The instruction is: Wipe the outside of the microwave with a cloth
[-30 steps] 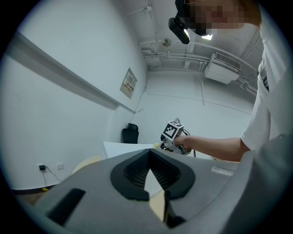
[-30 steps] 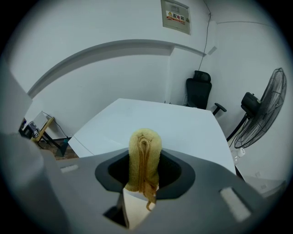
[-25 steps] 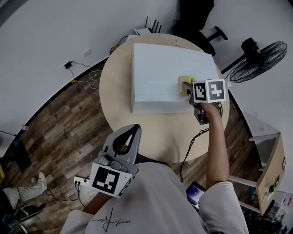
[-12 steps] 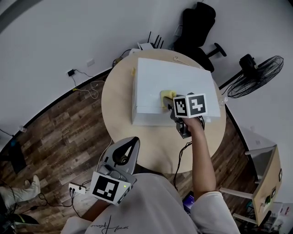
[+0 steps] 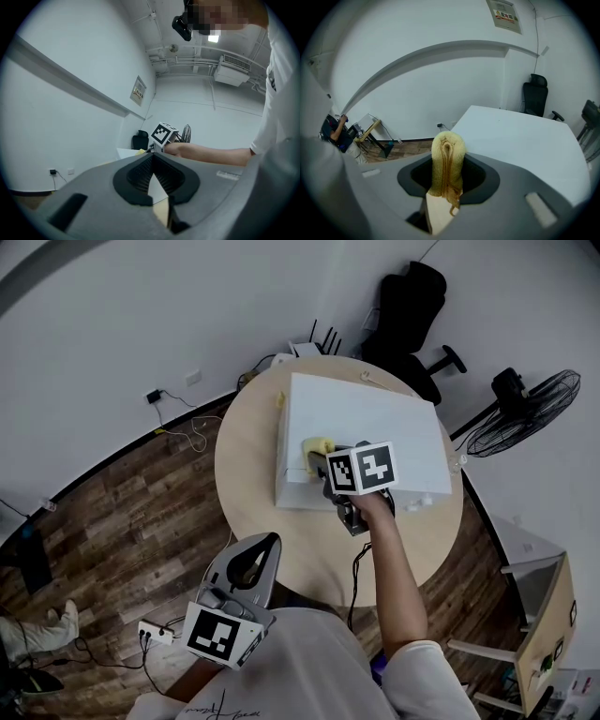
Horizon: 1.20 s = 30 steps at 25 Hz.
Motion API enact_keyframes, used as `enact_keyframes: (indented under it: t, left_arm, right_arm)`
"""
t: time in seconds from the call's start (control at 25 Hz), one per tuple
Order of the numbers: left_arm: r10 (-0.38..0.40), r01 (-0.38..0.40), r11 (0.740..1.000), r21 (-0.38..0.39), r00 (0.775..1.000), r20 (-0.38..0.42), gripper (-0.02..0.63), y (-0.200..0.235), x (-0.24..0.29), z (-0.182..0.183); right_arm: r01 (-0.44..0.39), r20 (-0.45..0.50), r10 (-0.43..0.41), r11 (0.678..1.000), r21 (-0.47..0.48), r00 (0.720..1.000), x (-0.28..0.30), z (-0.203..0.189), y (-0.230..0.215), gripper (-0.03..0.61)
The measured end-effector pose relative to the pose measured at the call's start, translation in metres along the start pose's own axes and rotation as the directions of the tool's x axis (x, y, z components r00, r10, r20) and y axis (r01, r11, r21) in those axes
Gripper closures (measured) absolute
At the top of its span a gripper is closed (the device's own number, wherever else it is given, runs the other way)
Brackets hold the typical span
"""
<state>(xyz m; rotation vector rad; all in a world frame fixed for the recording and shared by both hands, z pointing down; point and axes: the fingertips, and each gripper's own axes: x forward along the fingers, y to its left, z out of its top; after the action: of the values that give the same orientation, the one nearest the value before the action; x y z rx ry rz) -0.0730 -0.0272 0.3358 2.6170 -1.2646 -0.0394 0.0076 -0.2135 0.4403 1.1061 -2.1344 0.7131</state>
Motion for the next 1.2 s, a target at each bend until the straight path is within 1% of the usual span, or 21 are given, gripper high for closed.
enact_keyframes:
  t: [0.2,0.32,0.48,0.6,0.76,0.92,1.2]
  left_arm:
    - [0.012,-0.012,1.000,0.001,1.000,-0.006,0.624,0.001,-0.006,0.004]
    - [0.015,-0.015,1.000,0.012,1.000,-0.009,0.624,-0.002,-0.008,0.005]
    - [0.029,-0.029,1.000,0.010,0.999,-0.014,0.624,-0.004,-0.008,0.002]
    - [0.041,-0.041,0.999,0.014,0.999,-0.012,0.624,-0.007,-0.006,0.002]
    - [0.068,-0.068,0.998,0.003,0.998,0.002,0.624,-0.009,-0.001,0.001]
    - [0.076,-0.076,0.997,0.016,0.997,0.010,0.624,-0.022,0.007,0.000]
    - [0.116,-0.116,0.992,0.040,0.993,0.003,0.624,-0.036,0.009,-0.001]
  right_arm:
    - [-0.049,0.006,0.049,0.999,-0.017,0.999,0.007,0.004,0.026,0.442]
    - [-0.071,0.024,0.072,0.997,-0.026,0.997,0.006,0.005,0.034,0.442]
    - [-0.149,0.088,0.148,0.989,0.004,0.985,-0.004,0.007,0.039,0.442]
    - [-0.182,0.151,0.177,0.983,0.017,0.973,-0.018,0.010,0.036,0.442]
    - [-0.193,0.208,0.185,0.981,0.021,0.960,-0.038,0.006,0.026,0.442]
    - [-0.222,0.254,0.207,0.974,0.033,0.945,-0.063,-0.003,0.018,0.442]
    - [-0.186,0.316,0.178,0.982,-0.005,0.932,-0.107,-0.029,-0.008,0.442]
